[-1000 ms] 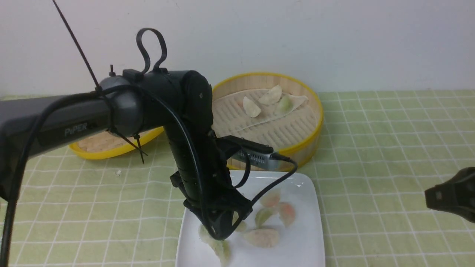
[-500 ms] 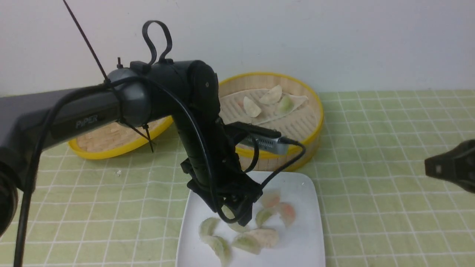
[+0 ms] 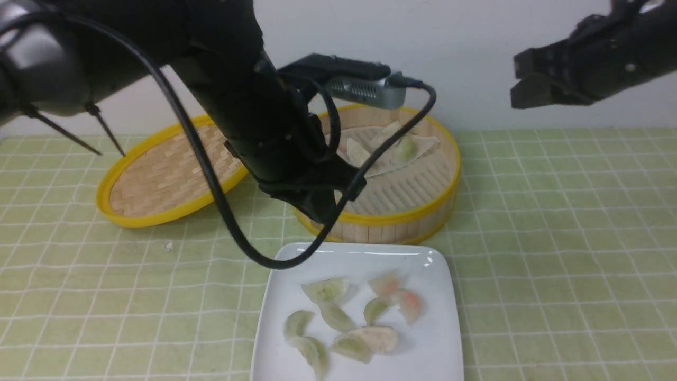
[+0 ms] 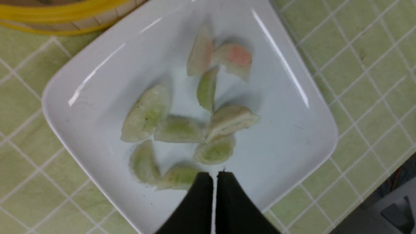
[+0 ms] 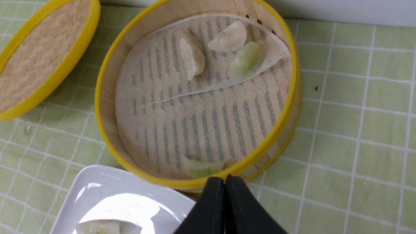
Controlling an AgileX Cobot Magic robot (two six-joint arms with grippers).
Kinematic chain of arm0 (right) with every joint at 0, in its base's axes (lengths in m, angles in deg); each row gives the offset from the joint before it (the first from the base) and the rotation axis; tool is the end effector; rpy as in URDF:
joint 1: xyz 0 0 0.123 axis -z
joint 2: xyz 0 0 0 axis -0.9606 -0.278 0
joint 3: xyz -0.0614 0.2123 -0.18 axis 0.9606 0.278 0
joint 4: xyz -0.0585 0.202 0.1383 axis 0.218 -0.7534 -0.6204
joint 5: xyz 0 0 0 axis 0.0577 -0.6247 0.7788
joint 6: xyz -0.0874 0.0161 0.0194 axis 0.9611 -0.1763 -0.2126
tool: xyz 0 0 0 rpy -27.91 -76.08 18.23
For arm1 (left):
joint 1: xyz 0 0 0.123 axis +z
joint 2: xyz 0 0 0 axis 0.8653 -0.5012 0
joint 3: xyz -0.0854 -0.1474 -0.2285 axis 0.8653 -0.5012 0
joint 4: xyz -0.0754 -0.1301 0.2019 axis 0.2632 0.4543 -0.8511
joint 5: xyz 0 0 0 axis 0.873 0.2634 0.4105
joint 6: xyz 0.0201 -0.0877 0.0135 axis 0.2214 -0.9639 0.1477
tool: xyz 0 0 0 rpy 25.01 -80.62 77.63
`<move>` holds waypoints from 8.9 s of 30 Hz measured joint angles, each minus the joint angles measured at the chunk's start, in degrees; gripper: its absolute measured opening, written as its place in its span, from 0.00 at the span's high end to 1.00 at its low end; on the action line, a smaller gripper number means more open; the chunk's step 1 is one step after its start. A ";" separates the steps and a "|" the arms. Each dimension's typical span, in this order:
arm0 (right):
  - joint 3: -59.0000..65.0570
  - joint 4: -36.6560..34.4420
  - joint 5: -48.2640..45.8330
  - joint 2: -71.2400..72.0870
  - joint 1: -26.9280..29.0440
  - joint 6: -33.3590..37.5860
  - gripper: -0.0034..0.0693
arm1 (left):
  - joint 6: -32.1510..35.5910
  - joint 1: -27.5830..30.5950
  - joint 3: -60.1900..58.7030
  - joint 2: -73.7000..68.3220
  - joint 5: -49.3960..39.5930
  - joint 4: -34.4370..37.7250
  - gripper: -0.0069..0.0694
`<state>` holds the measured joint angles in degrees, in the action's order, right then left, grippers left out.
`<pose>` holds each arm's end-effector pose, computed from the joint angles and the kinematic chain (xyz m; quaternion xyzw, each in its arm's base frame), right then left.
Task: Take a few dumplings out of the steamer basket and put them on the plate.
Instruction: Use the right arm to grab a dumpling from inside the steamer, then use the right arm to put the dumpling into the plate
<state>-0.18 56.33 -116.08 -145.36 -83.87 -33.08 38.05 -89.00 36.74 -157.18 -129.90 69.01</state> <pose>0.3683 0.0990 0.3341 -0.1113 0.9313 0.2116 0.2747 0.2943 -0.1932 0.3461 0.2981 0.9252 -0.1791 0.1517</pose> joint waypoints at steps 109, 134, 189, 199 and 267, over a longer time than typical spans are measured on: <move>22.25 33.82 -1.74 46.73 -24.33 -37.59 0.97 | -5.77 0.00 -8.73 35.63 -2.55 -15.83 0.92; 64.03 50.81 31.33 99.00 -24.34 -49.31 0.97 | -5.90 0.06 -24.17 50.53 14.73 -4.77 0.92; 64.09 51.15 31.61 99.00 -24.34 -49.31 0.97 | -8.87 25.02 -93.92 96.69 48.39 -16.49 0.92; 64.09 51.15 31.61 99.00 -24.34 -49.31 0.97 | -8.87 25.02 -93.92 96.69 48.39 -16.49 0.92; 91.05 25.94 31.90 99.33 11.77 -19.02 0.97 | -8.69 25.02 -93.92 96.69 48.32 -16.46 0.92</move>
<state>90.87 82.27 -84.18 -46.04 -72.10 -52.11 29.36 -63.98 -57.18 -60.49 -81.58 52.55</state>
